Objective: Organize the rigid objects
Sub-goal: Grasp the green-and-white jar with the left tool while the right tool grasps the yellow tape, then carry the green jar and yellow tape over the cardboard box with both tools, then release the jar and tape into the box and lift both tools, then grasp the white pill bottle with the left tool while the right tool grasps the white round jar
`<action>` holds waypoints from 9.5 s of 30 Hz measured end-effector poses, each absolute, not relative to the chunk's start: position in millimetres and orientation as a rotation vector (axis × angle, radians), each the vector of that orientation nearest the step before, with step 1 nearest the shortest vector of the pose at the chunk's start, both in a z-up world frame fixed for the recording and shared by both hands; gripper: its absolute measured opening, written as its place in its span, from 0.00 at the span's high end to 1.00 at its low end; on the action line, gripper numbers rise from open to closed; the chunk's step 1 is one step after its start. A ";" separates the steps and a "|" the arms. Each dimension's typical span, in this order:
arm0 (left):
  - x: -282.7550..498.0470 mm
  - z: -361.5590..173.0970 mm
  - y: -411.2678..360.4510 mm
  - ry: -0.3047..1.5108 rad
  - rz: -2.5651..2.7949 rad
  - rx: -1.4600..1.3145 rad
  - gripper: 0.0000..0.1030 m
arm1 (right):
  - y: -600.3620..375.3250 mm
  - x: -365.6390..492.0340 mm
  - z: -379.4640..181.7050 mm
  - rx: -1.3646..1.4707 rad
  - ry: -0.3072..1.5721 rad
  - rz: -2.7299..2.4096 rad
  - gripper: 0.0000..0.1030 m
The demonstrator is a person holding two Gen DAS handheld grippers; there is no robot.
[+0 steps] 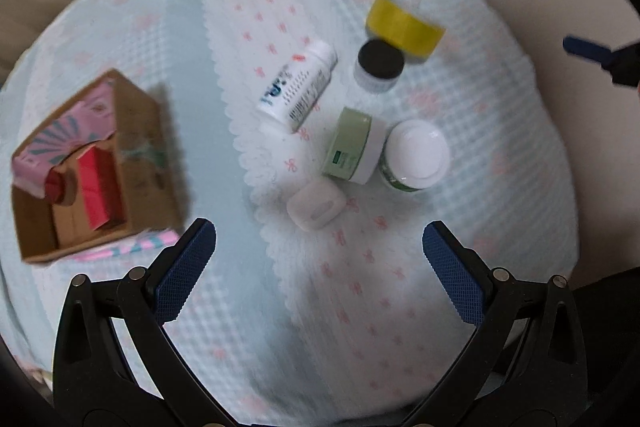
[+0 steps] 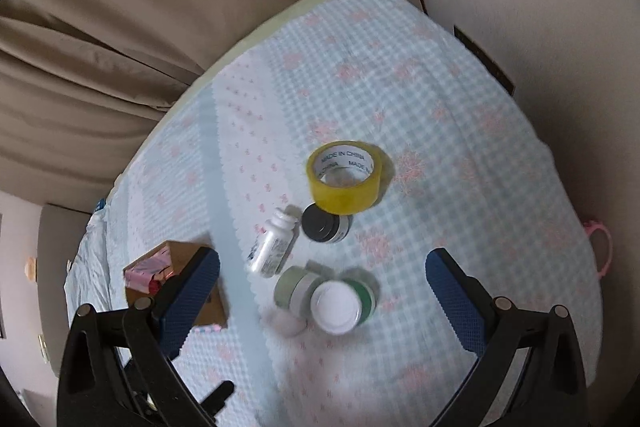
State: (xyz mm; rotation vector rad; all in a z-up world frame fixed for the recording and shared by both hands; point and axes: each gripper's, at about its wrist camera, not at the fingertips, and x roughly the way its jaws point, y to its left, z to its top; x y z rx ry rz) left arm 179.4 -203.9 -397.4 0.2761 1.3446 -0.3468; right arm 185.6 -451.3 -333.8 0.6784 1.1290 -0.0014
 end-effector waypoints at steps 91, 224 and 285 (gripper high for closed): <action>174.4 -196.4 40.5 0.971 -0.214 -0.073 0.61 | -256.1 184.0 -196.3 0.531 0.945 0.339 0.09; 209.6 -237.5 -151.6 1.051 -0.391 0.361 0.00 | -345.8 72.0 -275.2 0.294 1.072 -0.047 0.00; 316.0 -438.7 -258.9 1.347 -0.664 0.552 0.54 | -351.1 171.8 -475.1 0.302 1.297 -0.104 0.33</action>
